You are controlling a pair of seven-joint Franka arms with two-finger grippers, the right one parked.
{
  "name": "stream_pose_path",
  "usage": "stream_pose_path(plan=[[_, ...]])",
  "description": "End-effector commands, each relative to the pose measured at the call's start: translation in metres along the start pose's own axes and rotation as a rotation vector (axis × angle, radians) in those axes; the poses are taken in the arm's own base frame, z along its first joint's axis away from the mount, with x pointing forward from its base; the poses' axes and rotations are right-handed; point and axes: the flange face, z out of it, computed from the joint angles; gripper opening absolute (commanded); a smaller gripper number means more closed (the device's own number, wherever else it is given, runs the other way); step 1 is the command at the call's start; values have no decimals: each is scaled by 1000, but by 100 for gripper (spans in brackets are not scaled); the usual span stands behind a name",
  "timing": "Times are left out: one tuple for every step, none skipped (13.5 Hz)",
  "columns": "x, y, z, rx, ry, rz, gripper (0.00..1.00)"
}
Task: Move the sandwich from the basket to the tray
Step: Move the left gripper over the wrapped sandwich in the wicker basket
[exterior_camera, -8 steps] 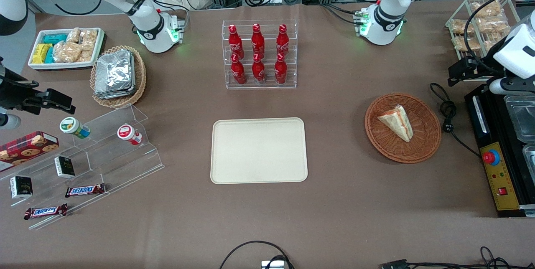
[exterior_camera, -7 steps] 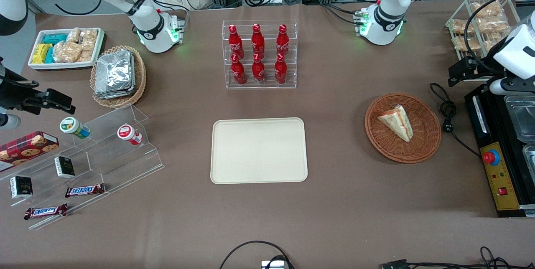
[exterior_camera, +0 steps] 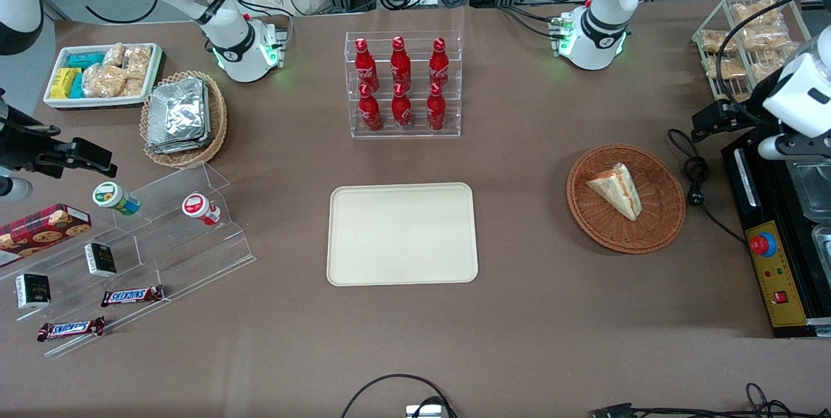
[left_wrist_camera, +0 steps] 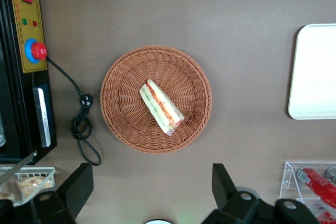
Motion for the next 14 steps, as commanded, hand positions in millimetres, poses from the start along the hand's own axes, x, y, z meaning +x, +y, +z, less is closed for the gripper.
stream_pose_path(plan=[[5, 4, 21, -13, -13, -73, 100], [4, 10, 36, -7, -26, -92, 100], [1, 15, 48, -1, -26, -120, 100], [-4, 17, 61, 4, -24, -155, 100], [-9, 17, 74, 7, -17, -177, 100], [-14, 17, 89, 9, -15, -195, 100], [-18, 16, 104, 11, -15, -221, 100], [-20, 16, 118, 12, -15, -256, 100], [-24, 15, 132, 13, -10, -281, 100], [-29, 14, 145, 16, -2, -314, 100], [-32, 13, 158, 15, 4, -345, 100], [-36, 13, 173, 17, 5, -361, 100], [-38, 12, 183, 17, 5, -370, 100], [-39, 12, 190, 18, 2, -390, 100]])
